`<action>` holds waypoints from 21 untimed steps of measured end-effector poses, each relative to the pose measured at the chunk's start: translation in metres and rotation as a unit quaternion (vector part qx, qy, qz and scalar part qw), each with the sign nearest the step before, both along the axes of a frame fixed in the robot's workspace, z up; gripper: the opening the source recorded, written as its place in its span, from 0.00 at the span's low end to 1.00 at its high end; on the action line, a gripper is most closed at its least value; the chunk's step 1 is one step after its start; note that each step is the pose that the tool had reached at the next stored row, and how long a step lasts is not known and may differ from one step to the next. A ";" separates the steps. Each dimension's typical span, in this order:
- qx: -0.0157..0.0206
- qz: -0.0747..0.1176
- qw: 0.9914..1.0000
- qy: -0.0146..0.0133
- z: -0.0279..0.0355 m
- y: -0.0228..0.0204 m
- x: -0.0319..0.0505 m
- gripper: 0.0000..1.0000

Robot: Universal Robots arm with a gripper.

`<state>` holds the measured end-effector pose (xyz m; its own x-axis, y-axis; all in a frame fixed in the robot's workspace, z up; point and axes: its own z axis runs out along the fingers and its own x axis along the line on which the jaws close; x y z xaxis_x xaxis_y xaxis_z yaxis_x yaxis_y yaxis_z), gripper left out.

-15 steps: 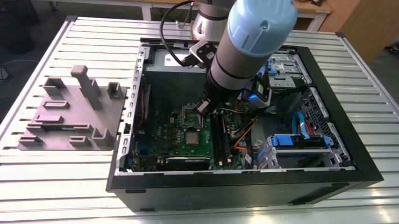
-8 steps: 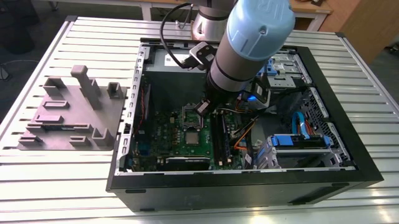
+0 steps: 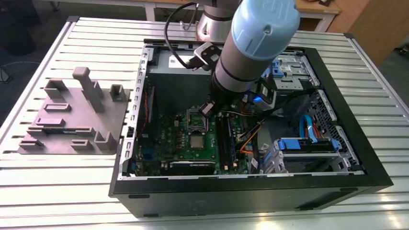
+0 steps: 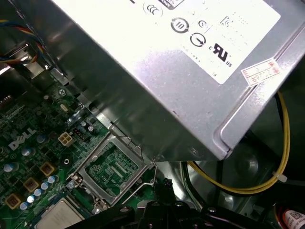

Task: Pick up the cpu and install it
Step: 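Close the cpu cover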

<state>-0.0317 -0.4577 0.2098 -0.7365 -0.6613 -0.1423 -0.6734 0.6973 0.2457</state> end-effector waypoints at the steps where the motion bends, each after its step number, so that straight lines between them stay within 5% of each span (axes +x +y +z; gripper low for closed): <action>1: 0.000 0.000 1.000 0.000 -0.0005 0.0001 0.0000 0.10; 21: 0.003 0.000 1.000 0.000 -0.0083 0.0060 -0.0010 0.10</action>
